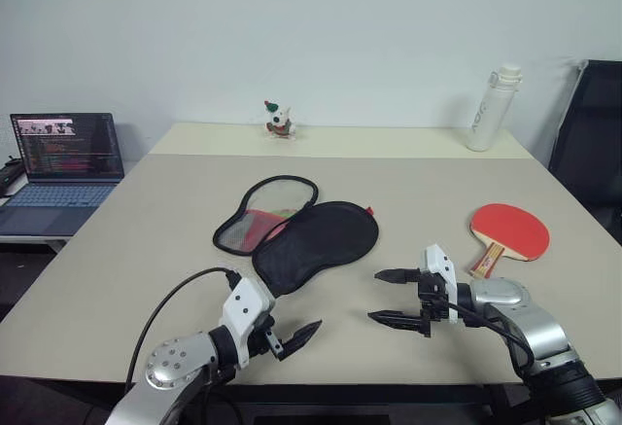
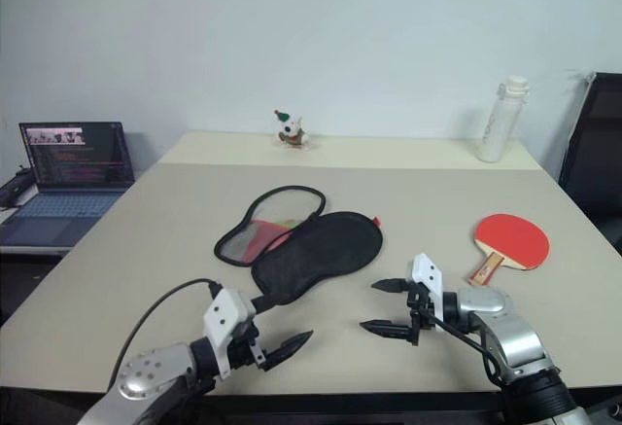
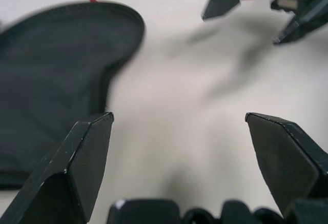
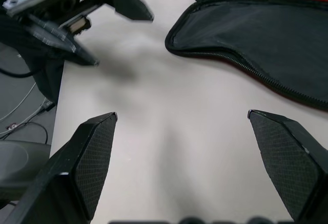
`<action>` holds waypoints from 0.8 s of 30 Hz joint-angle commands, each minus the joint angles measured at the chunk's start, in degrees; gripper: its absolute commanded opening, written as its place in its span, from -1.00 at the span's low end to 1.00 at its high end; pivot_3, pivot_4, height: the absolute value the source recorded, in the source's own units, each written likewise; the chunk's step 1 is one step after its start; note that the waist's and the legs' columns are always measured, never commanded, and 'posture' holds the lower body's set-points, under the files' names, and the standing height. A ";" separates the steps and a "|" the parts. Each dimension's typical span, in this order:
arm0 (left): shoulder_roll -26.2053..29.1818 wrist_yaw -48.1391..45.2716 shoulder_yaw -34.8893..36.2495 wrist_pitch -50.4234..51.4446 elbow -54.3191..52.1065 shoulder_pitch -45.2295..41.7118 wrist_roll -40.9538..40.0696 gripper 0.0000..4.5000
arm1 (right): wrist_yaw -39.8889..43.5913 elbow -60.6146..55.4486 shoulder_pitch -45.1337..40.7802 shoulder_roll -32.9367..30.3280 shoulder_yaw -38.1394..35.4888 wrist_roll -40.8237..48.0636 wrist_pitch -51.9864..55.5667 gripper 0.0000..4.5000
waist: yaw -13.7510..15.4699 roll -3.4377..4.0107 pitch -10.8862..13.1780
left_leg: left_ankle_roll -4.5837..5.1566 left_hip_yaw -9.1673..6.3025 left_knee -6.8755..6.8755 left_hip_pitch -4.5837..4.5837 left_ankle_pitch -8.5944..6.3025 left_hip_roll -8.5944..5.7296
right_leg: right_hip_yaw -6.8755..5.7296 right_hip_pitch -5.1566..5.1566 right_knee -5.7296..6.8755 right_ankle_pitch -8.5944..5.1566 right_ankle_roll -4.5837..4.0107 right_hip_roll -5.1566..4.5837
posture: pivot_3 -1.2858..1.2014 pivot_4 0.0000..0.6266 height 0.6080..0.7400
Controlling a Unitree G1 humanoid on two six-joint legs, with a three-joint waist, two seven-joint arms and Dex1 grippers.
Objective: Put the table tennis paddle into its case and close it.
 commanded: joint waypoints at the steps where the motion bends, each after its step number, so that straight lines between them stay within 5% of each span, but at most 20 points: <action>1: -1.17 1.12 -0.57 -1.09 -0.16 -2.37 0.91 0.99 | 0.15 -2.01 -0.98 -1.53 -0.57 0.02 -0.35 1.00 | 0.03 0.00 0.00 | 0.00 -0.02 0.01 0.00 0.00 0.00 | -0.02 0.03 0.00 0.00 0.00 0.00 | 0.03 -0.52 1.00; 24: 4.97 -6.38 8.44 5.91 4.80 -12.01 -9.27 0.99 | -7.63 -12.89 -2.58 -2.95 -3.81 6.96 15.97 1.00 | 0.01 -0.01 0.01 | 0.00 -0.03 -0.01 0.02 0.00 0.00 | -0.04 0.04 -0.02 0.00 -0.01 0.01 | 0.03 -0.52 1.00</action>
